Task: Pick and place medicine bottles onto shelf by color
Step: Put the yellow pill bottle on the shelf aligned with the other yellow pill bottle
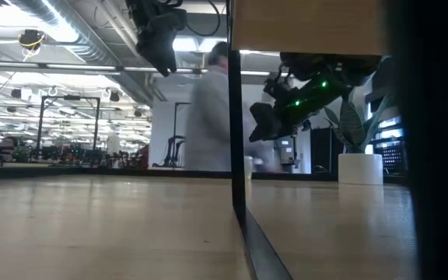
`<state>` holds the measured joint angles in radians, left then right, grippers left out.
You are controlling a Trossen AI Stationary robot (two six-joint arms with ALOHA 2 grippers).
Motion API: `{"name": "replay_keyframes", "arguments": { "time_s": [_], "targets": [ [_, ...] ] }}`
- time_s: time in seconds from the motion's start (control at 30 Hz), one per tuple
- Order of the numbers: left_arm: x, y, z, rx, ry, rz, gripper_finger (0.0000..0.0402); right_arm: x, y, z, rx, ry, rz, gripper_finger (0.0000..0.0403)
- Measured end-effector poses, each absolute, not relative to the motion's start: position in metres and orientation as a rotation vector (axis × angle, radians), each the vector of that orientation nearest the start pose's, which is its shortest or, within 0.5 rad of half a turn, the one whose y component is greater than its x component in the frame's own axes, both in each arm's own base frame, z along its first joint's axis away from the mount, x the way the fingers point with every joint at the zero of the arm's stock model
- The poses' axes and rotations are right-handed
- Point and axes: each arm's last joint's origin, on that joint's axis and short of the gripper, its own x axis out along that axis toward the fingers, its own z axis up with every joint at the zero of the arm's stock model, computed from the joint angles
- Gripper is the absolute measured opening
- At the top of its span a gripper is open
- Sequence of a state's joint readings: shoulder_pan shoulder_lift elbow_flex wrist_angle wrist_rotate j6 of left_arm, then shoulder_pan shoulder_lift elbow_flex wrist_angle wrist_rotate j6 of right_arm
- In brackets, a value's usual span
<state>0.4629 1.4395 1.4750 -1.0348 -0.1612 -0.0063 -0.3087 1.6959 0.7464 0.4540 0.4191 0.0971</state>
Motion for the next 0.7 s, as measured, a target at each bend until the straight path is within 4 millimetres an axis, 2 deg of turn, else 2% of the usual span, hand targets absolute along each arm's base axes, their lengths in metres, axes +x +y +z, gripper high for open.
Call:
{"name": "replay_keyframes", "arguments": {
  "time_s": [0.27,0.53,0.7],
  "targets": [
    [0.248,0.131,0.353,-0.173,0.998,0.587,0.0282,0.312,-0.123,0.139,0.068,0.424,-0.864,0.0228],
    [0.248,0.131,0.353,-0.172,0.997,0.587,0.0282,0.316,-0.137,0.132,0.064,0.356,-0.887,0.0228],
    [0.248,0.131,0.353,-0.169,0.998,0.586,0.0282,0.321,-0.144,0.127,0.066,0.373,-0.853,0.0228]
  ]
}}
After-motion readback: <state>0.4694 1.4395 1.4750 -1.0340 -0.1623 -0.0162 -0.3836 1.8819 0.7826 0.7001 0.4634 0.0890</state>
